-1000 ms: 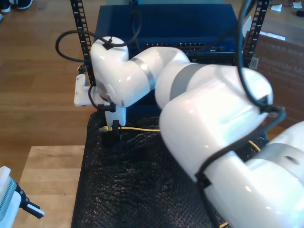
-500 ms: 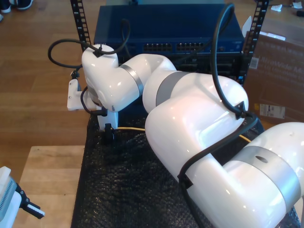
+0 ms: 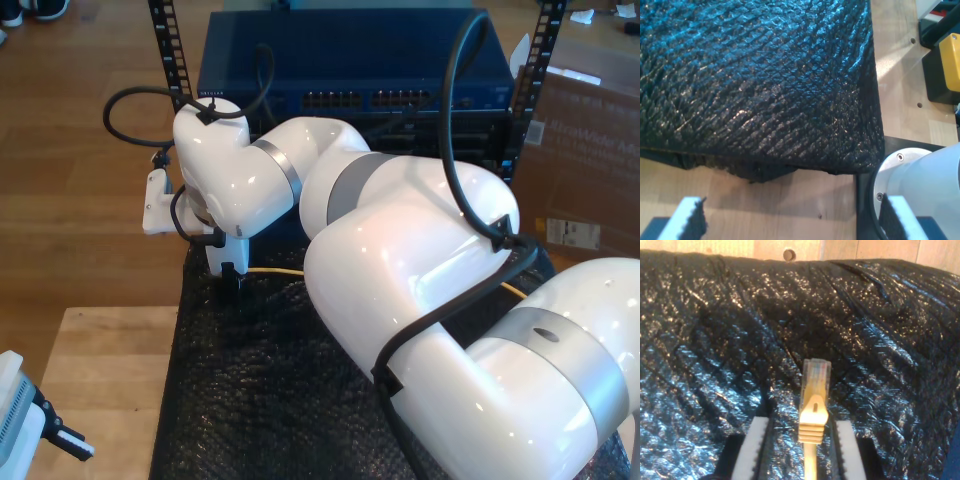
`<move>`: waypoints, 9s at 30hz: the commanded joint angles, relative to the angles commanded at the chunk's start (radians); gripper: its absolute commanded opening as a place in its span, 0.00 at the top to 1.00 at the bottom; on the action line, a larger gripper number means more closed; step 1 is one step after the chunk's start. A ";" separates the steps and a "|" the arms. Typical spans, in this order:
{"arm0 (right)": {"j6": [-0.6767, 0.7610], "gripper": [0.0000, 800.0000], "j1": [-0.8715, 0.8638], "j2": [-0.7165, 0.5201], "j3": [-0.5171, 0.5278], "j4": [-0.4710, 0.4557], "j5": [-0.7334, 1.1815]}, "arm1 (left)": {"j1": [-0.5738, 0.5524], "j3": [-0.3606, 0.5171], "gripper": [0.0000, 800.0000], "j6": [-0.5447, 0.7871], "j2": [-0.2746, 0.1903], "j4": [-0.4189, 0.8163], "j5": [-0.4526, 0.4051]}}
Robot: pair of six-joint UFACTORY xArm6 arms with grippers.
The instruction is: Grab the cable and plug it in
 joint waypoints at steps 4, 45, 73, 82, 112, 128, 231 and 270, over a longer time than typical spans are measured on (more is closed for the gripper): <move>0.000 0.82 0.000 0.000 0.000 -0.014 -0.002 | 0.000 0.000 0.00 0.002 0.000 0.000 0.000; -0.273 0.99 -0.180 -0.806 0.680 0.153 0.189 | -0.005 -0.051 0.00 -0.005 -0.038 -0.021 0.092; -0.414 0.99 -0.356 -1.125 0.876 0.483 0.324 | -0.338 -0.104 0.00 -0.155 0.014 -0.548 0.118; -0.413 0.99 -0.356 -1.137 0.875 0.511 0.324 | -0.512 -0.140 0.00 -0.183 0.032 -0.651 0.086; -0.411 0.99 -0.351 -1.135 0.875 0.529 0.319 | -0.658 -0.170 0.05 -0.259 0.084 -0.825 -0.009; -0.411 0.99 -0.345 -1.137 0.875 0.531 0.319 | -0.658 -0.163 0.29 -0.253 0.100 -0.841 0.000; -0.710 0.01 -0.477 -1.355 0.937 0.678 0.213 | -0.479 -0.273 1.00 -0.671 0.359 -0.875 0.305; -0.879 0.02 -0.051 -1.496 1.057 0.681 -0.259 | -0.454 -0.351 1.00 -0.721 0.509 -1.120 0.747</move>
